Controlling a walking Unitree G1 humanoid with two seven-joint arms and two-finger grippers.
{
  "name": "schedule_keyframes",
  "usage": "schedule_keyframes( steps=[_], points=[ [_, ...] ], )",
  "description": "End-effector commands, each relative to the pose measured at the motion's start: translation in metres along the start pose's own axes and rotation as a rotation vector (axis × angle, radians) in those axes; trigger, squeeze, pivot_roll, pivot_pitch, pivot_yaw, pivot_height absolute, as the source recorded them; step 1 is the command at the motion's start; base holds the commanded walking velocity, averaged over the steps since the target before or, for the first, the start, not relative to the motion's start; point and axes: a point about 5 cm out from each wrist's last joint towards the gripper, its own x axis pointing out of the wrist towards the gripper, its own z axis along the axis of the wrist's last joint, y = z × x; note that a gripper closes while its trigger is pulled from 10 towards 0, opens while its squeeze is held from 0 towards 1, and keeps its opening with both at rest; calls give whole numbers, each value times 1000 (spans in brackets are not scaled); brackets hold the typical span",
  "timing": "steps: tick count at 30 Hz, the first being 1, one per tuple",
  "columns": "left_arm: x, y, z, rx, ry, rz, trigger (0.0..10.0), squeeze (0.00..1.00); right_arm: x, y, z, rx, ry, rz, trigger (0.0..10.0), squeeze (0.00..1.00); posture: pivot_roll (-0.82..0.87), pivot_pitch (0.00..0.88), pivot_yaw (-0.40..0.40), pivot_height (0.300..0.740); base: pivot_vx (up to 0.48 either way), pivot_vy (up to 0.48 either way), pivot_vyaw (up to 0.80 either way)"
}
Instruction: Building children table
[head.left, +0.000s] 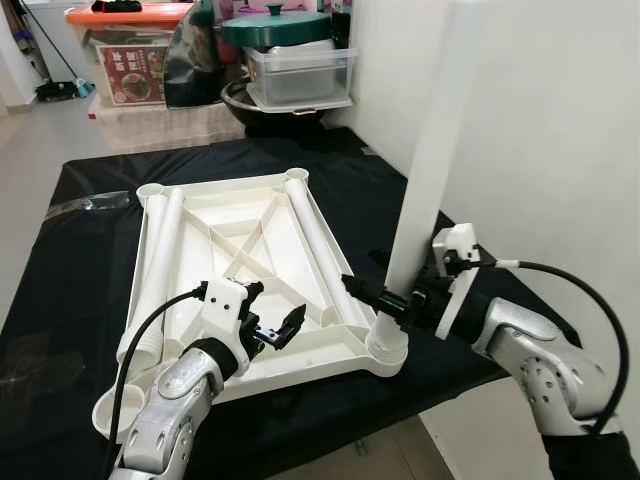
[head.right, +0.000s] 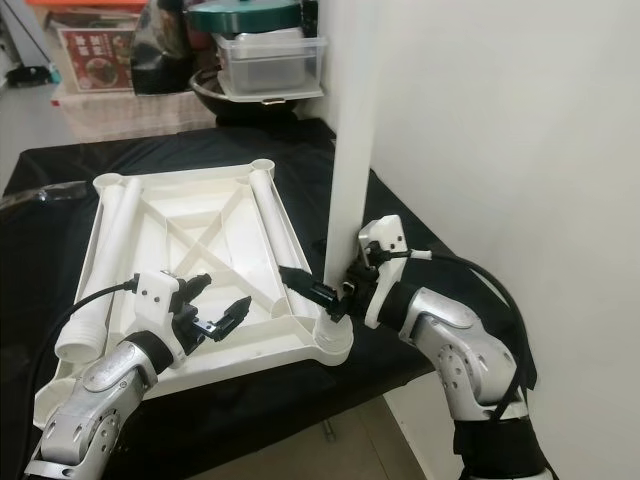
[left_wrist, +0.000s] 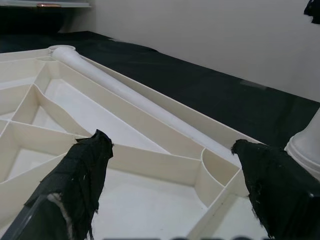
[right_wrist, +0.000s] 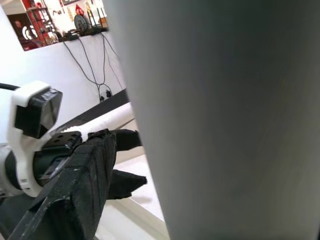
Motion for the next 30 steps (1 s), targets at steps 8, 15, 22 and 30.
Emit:
schedule_keyframes(
  steps=[8,15,22,30],
  points=[
    [-2,-1,-4,-14,12,-3,10000,0,-9,-67,-34,43,183,-703,0,0,12,0,-68,740,0,0,0],
    [-3,-1,-4,-8,15,-3,10000,0,-28,-52,-47,76,181,-1059,0,0,21,0,-69,740,0,0,0],
    [-3,0,-5,3,24,-1,10000,0,2,-22,-36,163,69,-1005,10000,0,14,0,-57,740,0,0,0],
    [-3,-1,-7,-1,28,-7,10000,0,24,-4,-16,226,-154,-571,10000,1000,6,0,-52,740,0,0,0]
  ],
)
